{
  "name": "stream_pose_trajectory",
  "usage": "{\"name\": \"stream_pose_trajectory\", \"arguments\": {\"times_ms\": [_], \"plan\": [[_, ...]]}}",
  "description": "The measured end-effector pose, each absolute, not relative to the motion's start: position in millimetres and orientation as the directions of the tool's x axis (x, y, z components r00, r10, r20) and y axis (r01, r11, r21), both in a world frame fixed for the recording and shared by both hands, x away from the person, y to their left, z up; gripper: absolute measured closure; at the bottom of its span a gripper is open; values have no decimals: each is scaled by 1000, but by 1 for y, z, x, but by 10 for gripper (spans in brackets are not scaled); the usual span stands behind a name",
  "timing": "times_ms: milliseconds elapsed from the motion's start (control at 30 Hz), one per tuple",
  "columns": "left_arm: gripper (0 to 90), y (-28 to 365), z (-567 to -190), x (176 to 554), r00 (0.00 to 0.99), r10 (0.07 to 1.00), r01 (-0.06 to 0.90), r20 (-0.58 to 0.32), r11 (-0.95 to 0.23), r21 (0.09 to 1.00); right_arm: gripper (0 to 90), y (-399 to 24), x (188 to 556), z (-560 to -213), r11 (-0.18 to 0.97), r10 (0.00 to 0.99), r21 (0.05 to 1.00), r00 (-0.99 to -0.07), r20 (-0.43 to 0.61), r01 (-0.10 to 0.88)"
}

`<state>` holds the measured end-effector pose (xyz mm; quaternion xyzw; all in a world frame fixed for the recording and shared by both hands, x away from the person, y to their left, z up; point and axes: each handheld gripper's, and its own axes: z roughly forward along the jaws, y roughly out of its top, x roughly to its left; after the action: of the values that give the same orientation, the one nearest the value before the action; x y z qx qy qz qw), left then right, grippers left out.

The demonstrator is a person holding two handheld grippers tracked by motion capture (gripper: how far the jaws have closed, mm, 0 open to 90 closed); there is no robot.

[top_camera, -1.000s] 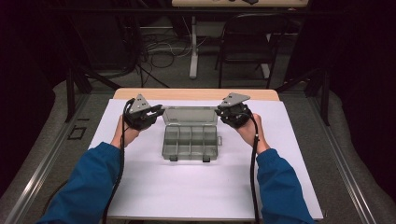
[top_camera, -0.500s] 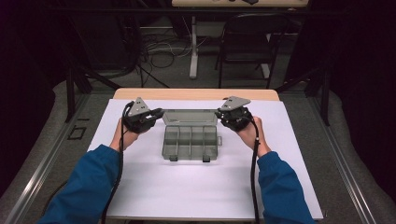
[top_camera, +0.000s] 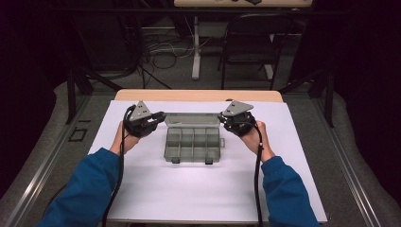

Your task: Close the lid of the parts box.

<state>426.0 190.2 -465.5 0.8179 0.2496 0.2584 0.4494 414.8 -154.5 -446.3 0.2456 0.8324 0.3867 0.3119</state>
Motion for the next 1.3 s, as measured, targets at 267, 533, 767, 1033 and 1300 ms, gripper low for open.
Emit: {"name": "stream_pose_trajectory", "arguments": {"times_ms": [267,533,767,1033,1300], "plan": [[786,191,-468,422,742,634,158,215,-478,864,780,-155,411,-450,576,644,806,-685,-341,140],[767,191,-470,418,749,624,146,224,-485,862,776,-156,406,-451,585,634,800,-690,-350,131],[760,190,-472,415,753,618,138,226,-484,864,772,-157,404,-455,582,631,804,-692,-351,123],[754,191,-474,413,757,609,124,236,-489,863,770,-158,400,-456,592,620,799,-694,-365,109],[750,192,-475,410,763,598,117,245,-500,858,766,-158,397,-458,593,613,798,-701,-363,106]]}}
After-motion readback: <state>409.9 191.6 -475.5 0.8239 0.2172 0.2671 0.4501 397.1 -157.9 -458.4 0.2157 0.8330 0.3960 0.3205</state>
